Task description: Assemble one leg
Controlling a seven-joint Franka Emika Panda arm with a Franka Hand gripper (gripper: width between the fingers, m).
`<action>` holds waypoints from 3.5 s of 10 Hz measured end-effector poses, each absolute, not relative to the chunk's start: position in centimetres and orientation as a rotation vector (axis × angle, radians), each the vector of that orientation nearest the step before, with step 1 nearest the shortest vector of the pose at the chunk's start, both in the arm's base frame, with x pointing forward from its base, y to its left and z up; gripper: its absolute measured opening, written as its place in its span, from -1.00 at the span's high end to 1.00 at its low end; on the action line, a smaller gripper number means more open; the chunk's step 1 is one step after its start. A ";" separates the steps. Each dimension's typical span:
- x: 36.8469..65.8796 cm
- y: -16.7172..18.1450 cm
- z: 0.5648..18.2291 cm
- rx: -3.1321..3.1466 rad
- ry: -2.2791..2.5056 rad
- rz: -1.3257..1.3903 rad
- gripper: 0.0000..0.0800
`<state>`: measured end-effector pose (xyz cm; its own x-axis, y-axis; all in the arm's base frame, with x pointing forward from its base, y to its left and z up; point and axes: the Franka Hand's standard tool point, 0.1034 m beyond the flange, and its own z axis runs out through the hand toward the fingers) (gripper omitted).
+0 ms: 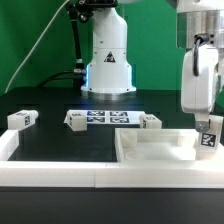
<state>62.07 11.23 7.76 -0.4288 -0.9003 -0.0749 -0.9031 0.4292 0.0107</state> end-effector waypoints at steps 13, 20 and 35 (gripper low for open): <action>62.1 11.4 7.8 -2.561 1.687 0.032 -0.62; 62.1 11.3 7.6 -2.975 0.805 -0.006 -0.62; 62.1 11.3 7.7 -2.691 1.533 -0.007 0.27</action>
Offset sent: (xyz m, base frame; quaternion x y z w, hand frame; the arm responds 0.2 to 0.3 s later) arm 0.0000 0.0000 0.0000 0.0000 0.0000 0.0000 1.0000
